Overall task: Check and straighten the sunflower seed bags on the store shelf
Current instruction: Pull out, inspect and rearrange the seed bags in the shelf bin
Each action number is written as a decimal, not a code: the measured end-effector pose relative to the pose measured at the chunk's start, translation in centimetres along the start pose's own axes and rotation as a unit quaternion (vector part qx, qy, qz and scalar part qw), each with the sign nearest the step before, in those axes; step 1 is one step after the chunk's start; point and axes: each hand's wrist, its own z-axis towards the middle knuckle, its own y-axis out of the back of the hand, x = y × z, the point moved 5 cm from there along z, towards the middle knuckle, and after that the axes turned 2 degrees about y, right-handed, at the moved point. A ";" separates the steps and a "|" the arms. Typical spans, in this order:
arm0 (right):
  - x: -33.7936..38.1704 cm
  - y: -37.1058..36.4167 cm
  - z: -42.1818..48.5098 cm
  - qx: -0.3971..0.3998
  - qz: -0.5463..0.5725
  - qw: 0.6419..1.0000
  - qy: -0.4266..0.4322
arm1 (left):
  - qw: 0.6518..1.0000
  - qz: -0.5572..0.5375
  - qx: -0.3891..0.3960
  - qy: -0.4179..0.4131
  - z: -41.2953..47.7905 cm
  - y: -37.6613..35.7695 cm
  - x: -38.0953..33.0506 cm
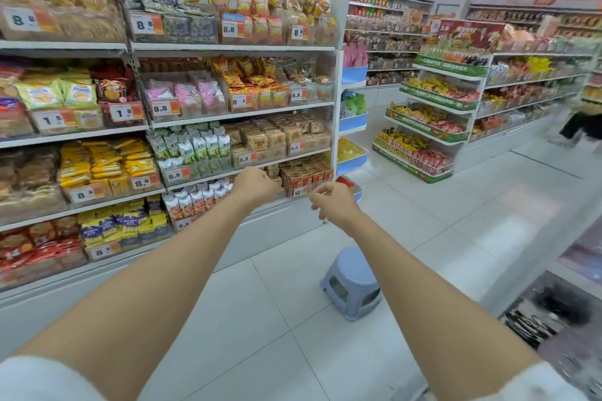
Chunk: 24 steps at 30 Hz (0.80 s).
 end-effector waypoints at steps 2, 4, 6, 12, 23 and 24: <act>-0.7 -0.1 3.0 0.002 -0.003 1.000 -0.011 | 1.000 0.003 0.005 0.004 3.0 -0.7 -0.2; -1.4 -0.2 5.9 0.003 -0.008 1.000 -0.020 | 1.000 0.007 0.013 0.005 6.1 -1.6 -0.2; -2.1 -0.1 8.8 0.001 -0.019 0.999 -0.028 | 1.000 0.003 0.021 0.010 9.2 -2.6 -0.3; -4.6 1.4 16.5 -0.013 -0.011 0.999 -0.044 | 0.999 0.023 0.032 0.030 17.7 -6.3 -1.8; -10.6 6.4 30.9 -0.013 0.022 0.996 -0.081 | 0.996 0.045 0.066 0.037 30.7 -15.9 -8.6; -11.1 6.7 32.3 -0.011 0.018 0.996 -0.087 | 0.996 0.042 0.070 0.043 32.0 -16.7 -9.0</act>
